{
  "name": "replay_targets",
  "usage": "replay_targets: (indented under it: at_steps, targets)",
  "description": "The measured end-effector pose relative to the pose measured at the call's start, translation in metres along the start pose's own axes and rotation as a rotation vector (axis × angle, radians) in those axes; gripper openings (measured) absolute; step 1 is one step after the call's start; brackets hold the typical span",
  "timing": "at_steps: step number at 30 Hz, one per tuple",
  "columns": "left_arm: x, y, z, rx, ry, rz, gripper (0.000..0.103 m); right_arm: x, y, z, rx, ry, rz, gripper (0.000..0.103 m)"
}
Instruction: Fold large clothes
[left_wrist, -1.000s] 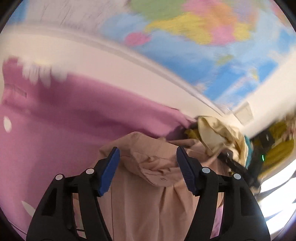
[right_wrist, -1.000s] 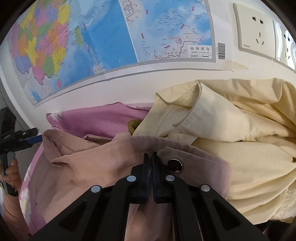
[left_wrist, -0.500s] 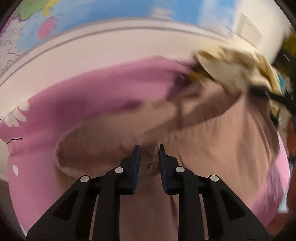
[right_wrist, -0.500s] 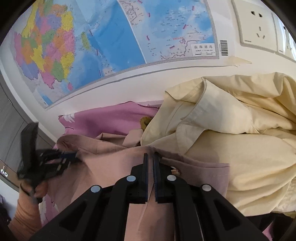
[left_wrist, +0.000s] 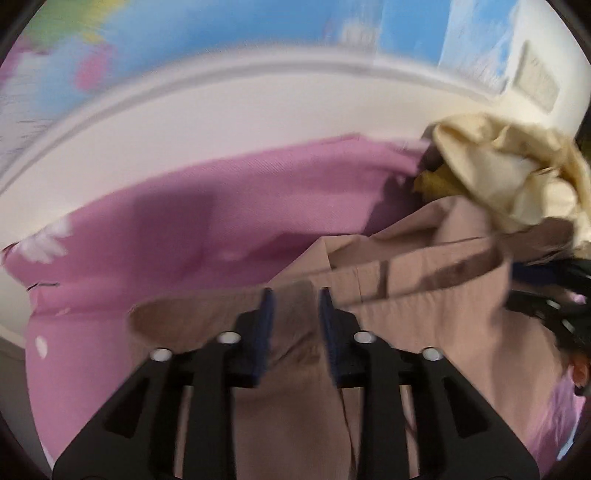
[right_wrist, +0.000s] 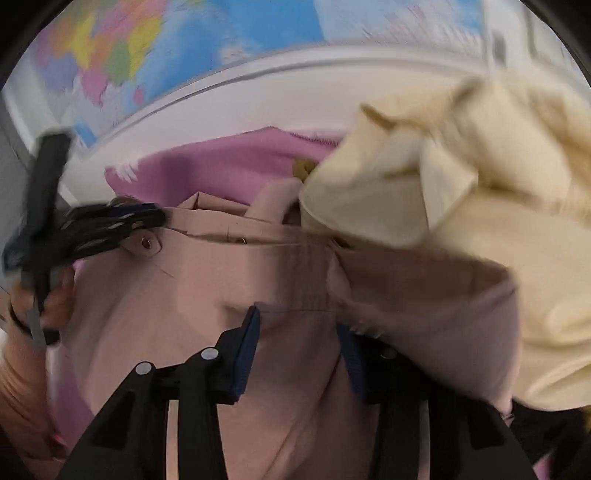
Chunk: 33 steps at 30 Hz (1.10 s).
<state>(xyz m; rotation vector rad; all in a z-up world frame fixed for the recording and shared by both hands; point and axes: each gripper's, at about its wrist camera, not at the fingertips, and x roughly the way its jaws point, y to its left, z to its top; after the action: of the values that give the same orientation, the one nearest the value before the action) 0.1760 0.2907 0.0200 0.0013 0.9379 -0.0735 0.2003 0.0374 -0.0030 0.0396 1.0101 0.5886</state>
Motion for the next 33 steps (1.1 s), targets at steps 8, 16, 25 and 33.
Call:
replay_targets:
  at_steps: [8, 16, 25, 33]
  targets:
    - [-0.097, 0.034, -0.099, -0.125, -0.102, -0.057, 0.066, -0.097, -0.023, -0.04, 0.036, -0.182, 0.119, 0.074]
    - [-0.086, 0.058, -0.186, -0.358, 0.022, -0.176, 0.067, -0.117, -0.09, -0.126, 0.301, -0.144, 0.164, 0.087]
    - [-0.062, 0.032, -0.196, -0.44, 0.04, -0.351, 0.071, -0.072, -0.09, -0.144, 0.41, -0.095, 0.337, 0.091]
    - [-0.041, 0.029, -0.166, -0.511, -0.006, -0.375, 0.085, -0.054, -0.069, -0.124, 0.352, -0.093, 0.315, 0.096]
